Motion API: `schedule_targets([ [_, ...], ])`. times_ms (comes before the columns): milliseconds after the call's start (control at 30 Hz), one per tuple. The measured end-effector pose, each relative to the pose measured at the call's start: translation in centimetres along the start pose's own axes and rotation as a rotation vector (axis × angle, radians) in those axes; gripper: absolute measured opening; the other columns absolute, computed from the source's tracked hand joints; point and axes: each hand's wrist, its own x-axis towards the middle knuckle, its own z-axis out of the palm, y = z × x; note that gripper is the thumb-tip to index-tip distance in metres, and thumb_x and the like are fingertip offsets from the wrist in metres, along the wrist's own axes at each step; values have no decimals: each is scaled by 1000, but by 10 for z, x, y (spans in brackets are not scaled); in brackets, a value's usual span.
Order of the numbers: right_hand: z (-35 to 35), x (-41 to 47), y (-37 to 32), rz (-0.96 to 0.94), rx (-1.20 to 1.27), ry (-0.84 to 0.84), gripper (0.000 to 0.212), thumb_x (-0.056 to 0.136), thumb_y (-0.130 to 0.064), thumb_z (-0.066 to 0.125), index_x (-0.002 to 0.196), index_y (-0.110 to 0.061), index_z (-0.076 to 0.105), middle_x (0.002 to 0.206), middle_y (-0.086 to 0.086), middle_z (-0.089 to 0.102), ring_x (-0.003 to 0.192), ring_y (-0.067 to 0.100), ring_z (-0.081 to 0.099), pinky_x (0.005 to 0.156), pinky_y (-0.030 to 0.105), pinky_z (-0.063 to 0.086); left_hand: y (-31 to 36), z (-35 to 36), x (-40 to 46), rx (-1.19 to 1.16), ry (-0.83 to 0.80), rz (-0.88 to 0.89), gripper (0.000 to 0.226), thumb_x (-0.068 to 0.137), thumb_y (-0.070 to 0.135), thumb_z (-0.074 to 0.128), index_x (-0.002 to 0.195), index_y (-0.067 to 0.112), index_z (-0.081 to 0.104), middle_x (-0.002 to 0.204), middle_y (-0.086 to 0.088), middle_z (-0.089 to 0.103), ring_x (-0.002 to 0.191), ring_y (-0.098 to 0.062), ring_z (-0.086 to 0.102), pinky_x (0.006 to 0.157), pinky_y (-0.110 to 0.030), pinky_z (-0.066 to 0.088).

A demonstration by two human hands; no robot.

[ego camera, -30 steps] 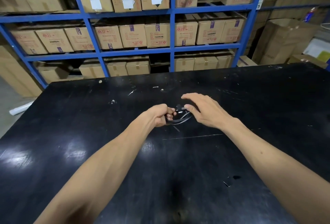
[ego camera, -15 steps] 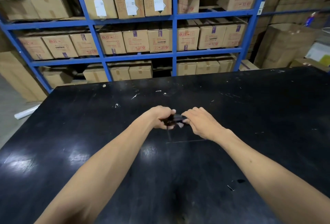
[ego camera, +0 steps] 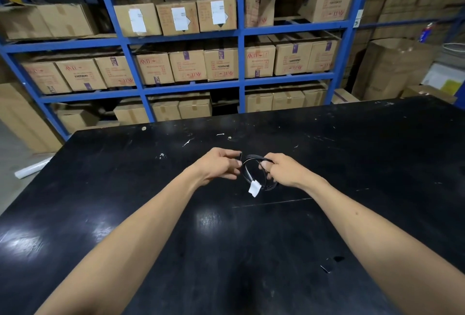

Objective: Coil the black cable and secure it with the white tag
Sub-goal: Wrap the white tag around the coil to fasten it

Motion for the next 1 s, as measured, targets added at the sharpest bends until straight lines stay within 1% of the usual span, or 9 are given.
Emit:
schedule_targets([
  [100, 5, 2, -2, 4, 112, -69, 24, 100, -17, 46, 87, -17, 66, 78, -3, 70, 67, 9, 63, 66, 28, 50, -2, 1, 1, 237, -36, 181, 39, 92, 23, 69, 130, 15, 65, 112, 9, 69, 86, -9, 55, 83, -27, 52],
  [233, 8, 5, -9, 76, 238, -95, 23, 98, -13, 48, 83, -14, 66, 64, -4, 54, 60, 12, 52, 61, 26, 43, -1, 12, -2, 429, -56, 253, 41, 99, 23, 58, 138, 11, 56, 89, -1, 68, 78, -16, 56, 83, -37, 54],
  [367, 3, 0, -10, 107, 135, -110, 9, 79, -27, 58, 78, -19, 60, 64, -4, 51, 62, 17, 44, 62, 32, 37, 4, 20, -7, 821, -63, 307, 41, 103, 27, 47, 141, 14, 53, 105, -9, 72, 98, -26, 67, 87, -26, 48],
  [500, 9, -2, 0, -38, -141, 11, 37, 86, -21, 66, 122, -22, 61, 96, -4, 69, 77, 11, 64, 61, 26, 48, 9, 29, -10, 1070, 23, 288, 27, 102, 18, 41, 104, 2, 63, 84, -16, 62, 85, -41, 64, 72, -40, 50],
  [567, 12, -1, 5, -113, -179, 127, 43, 95, -10, 61, 137, -19, 57, 111, 1, 68, 89, 17, 68, 74, 29, 55, 9, 29, -10, 1015, 22, 237, 24, 100, 15, 43, 90, 1, 60, 86, -21, 64, 87, -43, 62, 69, -37, 46],
  [667, 15, -1, 9, -242, -512, 92, 57, 98, 3, 49, 152, -12, 43, 121, 12, 60, 106, 30, 66, 87, 39, 55, 12, 27, -9, 965, -1, 196, 27, 98, 12, 45, 71, 8, 50, 78, -19, 63, 79, -40, 58, 65, -30, 40],
  [800, 17, -6, 11, -326, -773, 67, 81, 93, 7, 51, 163, -21, 20, 126, 12, 47, 81, 28, 54, 64, 35, 43, 16, 24, -8, 978, -58, 165, 32, 96, 14, 45, 64, 12, 48, 65, -3, 53, 67, -25, 49, 63, -31, 41],
  [933, 16, -9, 9, -399, -795, 123, 45, 108, -26, 48, 153, -24, 44, 117, 11, 54, 85, 36, 66, 72, 41, 54, 13, 25, -5, 868, -133, 139, 30, 98, 18, 48, 73, 7, 61, 75, -6, 61, 69, -20, 52, 67, -33, 45],
  [1000, 16, -13, 8, -408, -773, 222, 33, 107, -30, 49, 138, -20, 59, 108, 11, 60, 76, 39, 66, 65, 41, 52, 7, 23, -1, 544, -156, 72, 27, 100, 19, 51, 92, 1, 70, 75, -5, 62, 70, -17, 56, 71, -34, 53],
])
